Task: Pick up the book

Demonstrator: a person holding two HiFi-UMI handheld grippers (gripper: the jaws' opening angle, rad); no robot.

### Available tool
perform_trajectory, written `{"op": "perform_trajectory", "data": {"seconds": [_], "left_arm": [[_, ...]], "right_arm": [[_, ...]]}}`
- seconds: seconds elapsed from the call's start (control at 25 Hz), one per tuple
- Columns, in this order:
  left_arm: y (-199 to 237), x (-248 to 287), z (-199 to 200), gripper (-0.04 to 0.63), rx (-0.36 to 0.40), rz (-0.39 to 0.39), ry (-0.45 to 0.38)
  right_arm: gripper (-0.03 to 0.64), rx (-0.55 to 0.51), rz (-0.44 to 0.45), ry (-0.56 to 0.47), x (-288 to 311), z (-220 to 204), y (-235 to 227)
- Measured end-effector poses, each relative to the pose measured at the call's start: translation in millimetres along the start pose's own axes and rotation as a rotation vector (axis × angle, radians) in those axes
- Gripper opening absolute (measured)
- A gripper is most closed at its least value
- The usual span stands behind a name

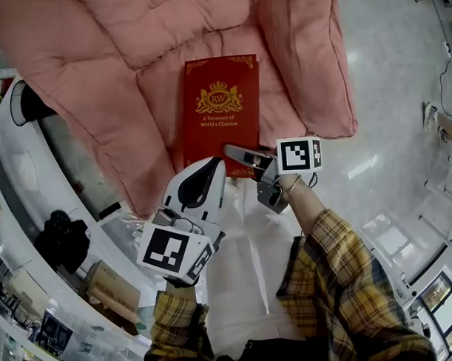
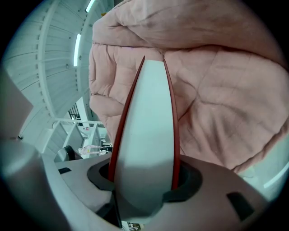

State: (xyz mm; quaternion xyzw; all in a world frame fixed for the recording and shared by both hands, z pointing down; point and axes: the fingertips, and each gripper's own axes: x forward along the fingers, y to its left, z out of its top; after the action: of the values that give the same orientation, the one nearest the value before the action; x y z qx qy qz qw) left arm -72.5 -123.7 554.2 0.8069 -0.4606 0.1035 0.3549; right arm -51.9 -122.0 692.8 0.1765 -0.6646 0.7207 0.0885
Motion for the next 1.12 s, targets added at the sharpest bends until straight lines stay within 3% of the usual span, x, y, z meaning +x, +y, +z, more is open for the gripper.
{"op": "perform_trajectory", "data": {"seconds": [0.6, 1.12], "left_arm": [[-43.2, -53.1, 56.9, 0.005, -0.028, -0.004, -0.089], [-88.2, -102.6, 144.0, 0.005, -0.011, 0.0, -0.203]], "right_arm": [[0.259, -0.133, 0.02, -0.029, -61.3, -9.7, 109.2], [0.259, -0.325, 0.081, -0.036, -123.7, -2.1, 229.2]]}}
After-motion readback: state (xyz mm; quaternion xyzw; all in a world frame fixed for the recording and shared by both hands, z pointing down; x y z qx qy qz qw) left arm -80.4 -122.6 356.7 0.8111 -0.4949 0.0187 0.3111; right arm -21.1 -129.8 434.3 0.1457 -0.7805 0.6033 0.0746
